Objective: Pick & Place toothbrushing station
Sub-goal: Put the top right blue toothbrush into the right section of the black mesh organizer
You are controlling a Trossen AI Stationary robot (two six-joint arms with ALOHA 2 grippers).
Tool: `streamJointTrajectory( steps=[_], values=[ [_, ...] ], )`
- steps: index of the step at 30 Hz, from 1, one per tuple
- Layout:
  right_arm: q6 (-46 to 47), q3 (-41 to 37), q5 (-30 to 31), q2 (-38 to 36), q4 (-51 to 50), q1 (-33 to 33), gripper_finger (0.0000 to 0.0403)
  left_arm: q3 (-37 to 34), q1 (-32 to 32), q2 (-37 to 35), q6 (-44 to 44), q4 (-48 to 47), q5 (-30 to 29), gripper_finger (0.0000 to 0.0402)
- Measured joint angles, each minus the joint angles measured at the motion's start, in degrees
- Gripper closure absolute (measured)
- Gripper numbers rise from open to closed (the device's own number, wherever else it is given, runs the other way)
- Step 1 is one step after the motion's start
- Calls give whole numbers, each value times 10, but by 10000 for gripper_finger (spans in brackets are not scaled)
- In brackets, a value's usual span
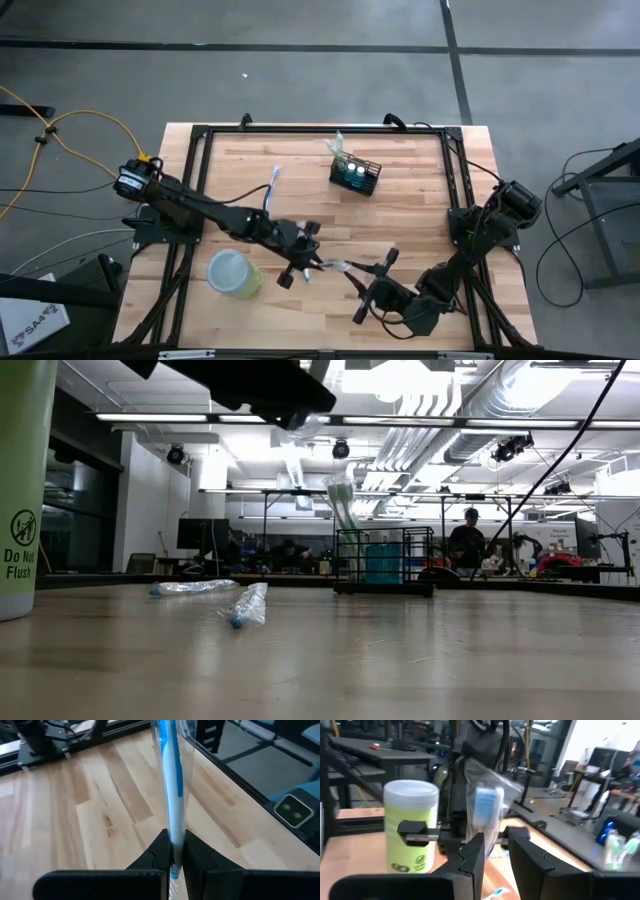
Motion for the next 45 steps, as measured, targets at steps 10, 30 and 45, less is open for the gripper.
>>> streamJointTrajectory(
  steps=[10, 30, 45],
  values=[
    [85, 0, -93, 0, -58, -24, 323, 0, -18, 0, 2, -2, -26, 386],
    [67, 0, -106, 0, -61, -36, 323, 0, -18, 0, -26, -49, -25, 383],
    [77, 0, -122, 0, -72, -36, 329, 0, -18, 1, -26, -49, -25, 382]
  ],
)
